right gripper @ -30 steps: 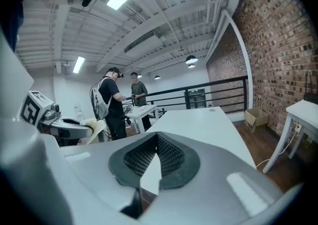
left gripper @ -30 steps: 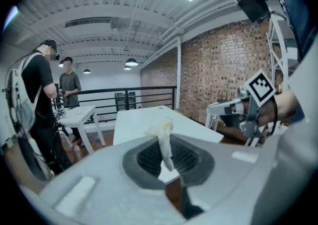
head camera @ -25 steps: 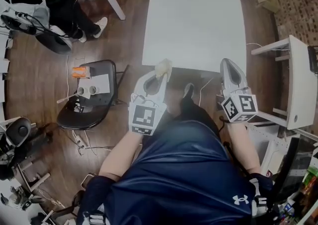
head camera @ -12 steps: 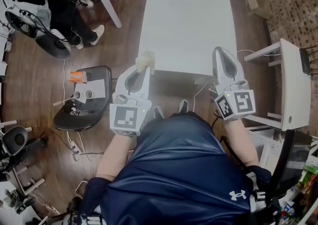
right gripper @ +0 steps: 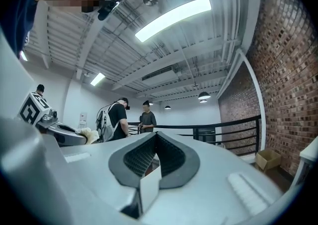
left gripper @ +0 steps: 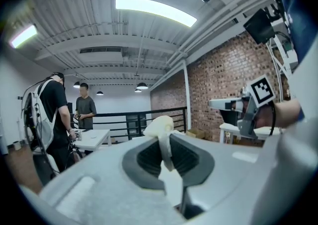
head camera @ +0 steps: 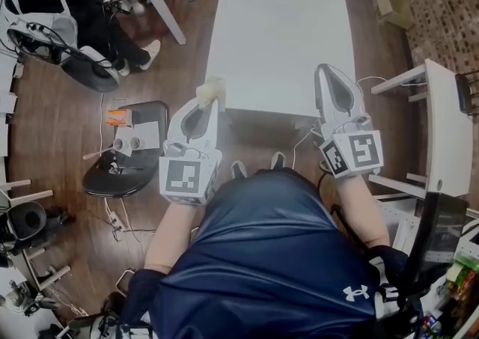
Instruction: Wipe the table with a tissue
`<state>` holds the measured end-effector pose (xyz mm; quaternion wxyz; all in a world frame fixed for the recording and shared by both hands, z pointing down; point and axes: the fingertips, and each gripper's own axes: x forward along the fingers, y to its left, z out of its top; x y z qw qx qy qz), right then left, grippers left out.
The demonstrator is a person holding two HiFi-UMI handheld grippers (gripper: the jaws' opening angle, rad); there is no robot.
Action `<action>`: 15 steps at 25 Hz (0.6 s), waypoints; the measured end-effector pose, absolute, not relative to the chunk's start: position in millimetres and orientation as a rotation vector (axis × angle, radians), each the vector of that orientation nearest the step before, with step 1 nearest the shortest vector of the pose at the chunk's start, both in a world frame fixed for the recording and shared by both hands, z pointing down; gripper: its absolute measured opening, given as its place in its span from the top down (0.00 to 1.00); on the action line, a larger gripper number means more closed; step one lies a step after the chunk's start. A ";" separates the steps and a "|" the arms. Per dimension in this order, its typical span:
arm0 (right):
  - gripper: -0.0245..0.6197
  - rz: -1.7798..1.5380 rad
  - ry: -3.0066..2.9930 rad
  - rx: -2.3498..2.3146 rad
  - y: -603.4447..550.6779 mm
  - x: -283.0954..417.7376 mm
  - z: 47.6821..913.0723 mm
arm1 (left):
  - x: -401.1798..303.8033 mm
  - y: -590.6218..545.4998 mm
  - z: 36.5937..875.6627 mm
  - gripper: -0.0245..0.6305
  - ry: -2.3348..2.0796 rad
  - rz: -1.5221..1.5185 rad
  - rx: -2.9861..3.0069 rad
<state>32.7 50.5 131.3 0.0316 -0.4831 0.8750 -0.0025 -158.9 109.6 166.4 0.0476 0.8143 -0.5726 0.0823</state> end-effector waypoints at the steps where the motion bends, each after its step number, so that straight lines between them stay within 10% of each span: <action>1: 0.95 -0.005 2.698 -1.487 49.7 33.1 131.5 | -157.8 109.4 167.1 0.94 -1.743 0.253 2.488; 15: 0.95 -0.027 2.700 -1.546 45.0 24.3 146.6 | -161.3 105.1 180.0 0.94 -1.682 0.257 2.507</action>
